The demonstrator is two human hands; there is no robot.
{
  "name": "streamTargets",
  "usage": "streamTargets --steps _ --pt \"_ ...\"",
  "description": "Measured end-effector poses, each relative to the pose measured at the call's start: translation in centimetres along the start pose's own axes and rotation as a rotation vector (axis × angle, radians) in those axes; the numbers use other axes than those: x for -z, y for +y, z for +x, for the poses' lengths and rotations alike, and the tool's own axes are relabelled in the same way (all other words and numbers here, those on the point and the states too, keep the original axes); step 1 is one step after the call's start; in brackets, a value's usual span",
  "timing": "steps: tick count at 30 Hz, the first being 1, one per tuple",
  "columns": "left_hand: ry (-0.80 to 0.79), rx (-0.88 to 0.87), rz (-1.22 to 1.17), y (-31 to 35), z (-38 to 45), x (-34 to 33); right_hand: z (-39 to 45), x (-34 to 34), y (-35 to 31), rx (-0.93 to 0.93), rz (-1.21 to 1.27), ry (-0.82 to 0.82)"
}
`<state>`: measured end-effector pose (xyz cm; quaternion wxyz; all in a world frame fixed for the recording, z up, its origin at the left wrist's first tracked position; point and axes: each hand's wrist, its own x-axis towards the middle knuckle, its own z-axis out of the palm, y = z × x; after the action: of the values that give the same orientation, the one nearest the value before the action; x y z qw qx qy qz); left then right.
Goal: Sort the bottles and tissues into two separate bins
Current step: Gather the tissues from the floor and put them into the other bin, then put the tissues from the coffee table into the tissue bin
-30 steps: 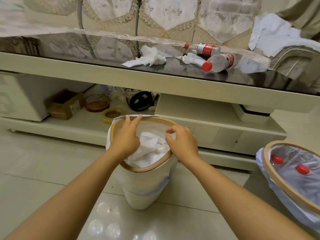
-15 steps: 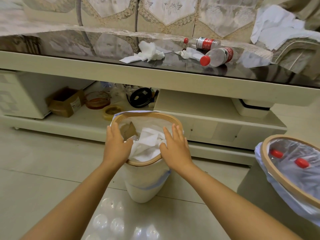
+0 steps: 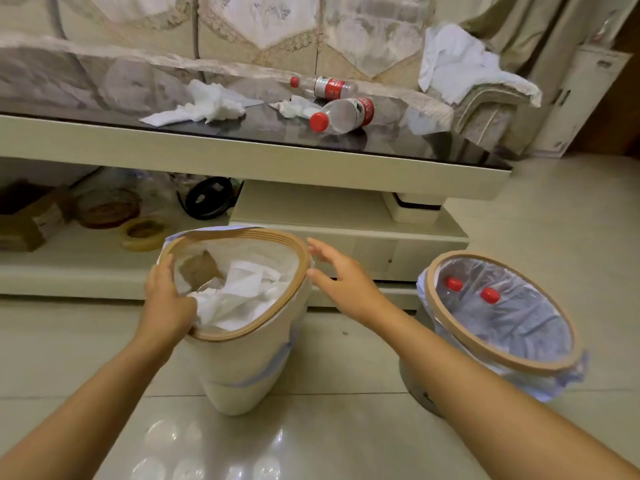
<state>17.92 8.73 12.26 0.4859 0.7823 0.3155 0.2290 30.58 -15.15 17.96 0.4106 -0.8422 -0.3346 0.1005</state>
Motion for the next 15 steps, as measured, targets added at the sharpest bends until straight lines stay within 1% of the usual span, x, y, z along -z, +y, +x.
streamTargets --steps 5,7,9,12,15 --pt "-0.051 -0.014 -0.088 2.3 -1.6 -4.0 -1.6 0.9 0.1 0.048 -0.178 -0.033" --pt "-0.083 -0.023 -0.101 3.3 -2.4 -5.8 -2.1 1.7 0.8 0.065 -0.239 -0.049" --pt "-0.078 -0.017 -0.113 4.3 -3.2 -7.7 -2.5 2.8 2.1 0.080 -0.311 -0.046" --pt "-0.053 0.023 -0.123 5.7 -4.2 -10.2 -3.0 4.7 4.1 0.070 -0.342 -0.003" --pt "-0.052 -0.025 -0.102 7.4 -5.4 -12.4 -3.6 7.0 6.0 0.026 -0.355 0.022"
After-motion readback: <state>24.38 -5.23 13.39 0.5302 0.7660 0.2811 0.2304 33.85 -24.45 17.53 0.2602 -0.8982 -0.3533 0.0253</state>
